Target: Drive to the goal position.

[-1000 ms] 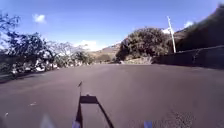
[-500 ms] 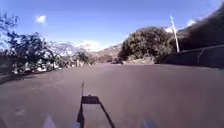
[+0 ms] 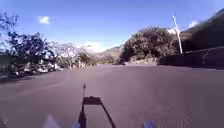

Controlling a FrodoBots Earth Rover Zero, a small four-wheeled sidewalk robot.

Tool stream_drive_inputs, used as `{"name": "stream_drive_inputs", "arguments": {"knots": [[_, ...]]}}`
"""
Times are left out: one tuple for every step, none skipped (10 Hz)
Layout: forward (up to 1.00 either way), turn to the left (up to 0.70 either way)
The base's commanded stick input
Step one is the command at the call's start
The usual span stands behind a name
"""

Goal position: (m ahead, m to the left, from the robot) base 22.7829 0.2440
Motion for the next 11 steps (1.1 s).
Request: {"name": "stream_drive_inputs", "arguments": {"knots": [[0.7, -0.35], [0.7, -0.35], [0.7, -0.35], [0.7, -0.35], [0.7, -0.35], [0.7, -0.35], [0.7, -0.35], [0.7, -0.35], [0.7, -0.03], [0.7, -0.01], [0.7, 0.0]]}}
